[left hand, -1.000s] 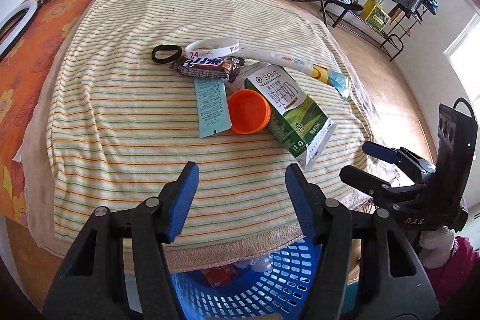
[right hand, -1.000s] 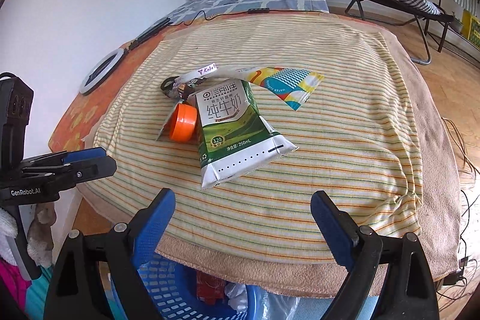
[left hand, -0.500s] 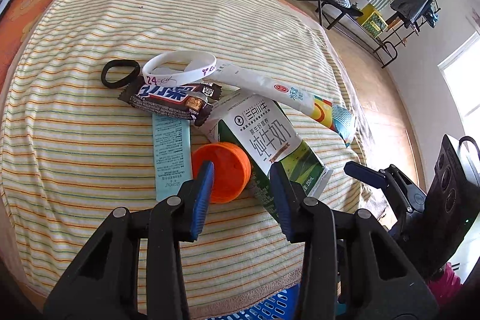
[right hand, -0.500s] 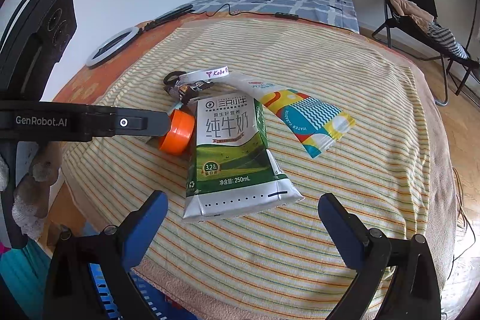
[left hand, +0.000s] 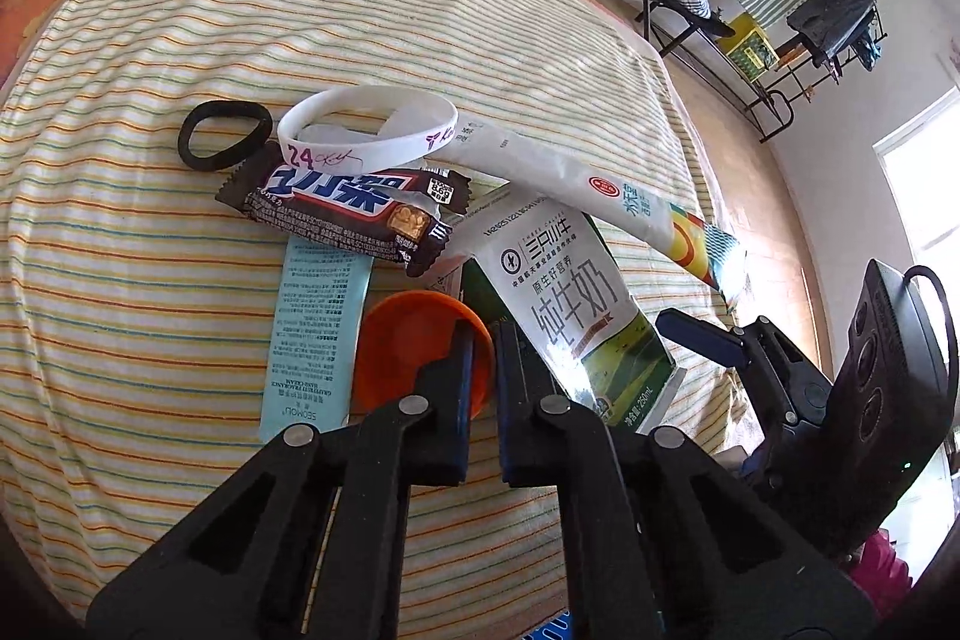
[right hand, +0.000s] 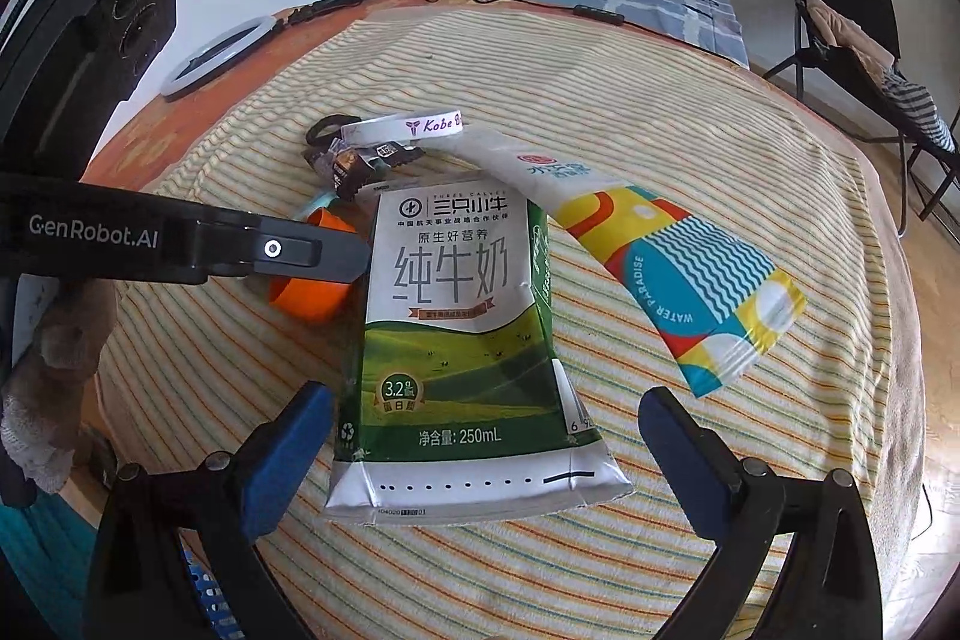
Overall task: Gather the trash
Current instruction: 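Grasp the orange cap with the left tool while the right tool grasps the milk carton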
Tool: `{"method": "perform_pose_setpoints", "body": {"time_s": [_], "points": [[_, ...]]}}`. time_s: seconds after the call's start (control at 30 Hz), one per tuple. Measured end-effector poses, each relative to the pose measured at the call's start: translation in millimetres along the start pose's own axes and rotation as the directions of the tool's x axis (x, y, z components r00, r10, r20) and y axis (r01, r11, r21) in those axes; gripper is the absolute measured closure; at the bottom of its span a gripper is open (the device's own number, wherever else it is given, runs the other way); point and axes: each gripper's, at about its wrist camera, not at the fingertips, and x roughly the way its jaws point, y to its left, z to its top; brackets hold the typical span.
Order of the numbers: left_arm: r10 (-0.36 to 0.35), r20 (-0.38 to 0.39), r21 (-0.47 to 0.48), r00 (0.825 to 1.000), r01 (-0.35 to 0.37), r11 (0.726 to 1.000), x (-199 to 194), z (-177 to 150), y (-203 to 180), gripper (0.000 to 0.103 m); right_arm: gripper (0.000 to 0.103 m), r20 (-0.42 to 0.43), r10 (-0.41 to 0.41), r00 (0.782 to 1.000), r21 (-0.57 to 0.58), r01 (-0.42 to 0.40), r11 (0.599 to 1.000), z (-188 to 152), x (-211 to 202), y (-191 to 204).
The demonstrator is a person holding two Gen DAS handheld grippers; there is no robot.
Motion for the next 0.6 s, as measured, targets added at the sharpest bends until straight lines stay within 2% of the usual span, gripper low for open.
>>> {"method": "perform_pose_setpoints", "body": {"time_s": [0.27,0.43,0.6], "points": [[-0.013,0.013,-0.008,1.0,0.013,1.0,-10,-3,4,0.1,0.001,-0.025,-0.018,1.0,-0.018,0.017,1.0,4,17,9],[-0.009,0.022,-0.001,1.0,0.009,1.0,-18,-6,2,0.1,0.015,-0.03,-0.025,0.999,-0.053,0.024,0.998,6,21,18],[-0.011,0.027,0.011,1.0,0.01,1.0,-25,-10,-1,0.1,0.016,-0.024,0.005,1.0,-0.029,-0.006,1.0,3,12,15]]}}
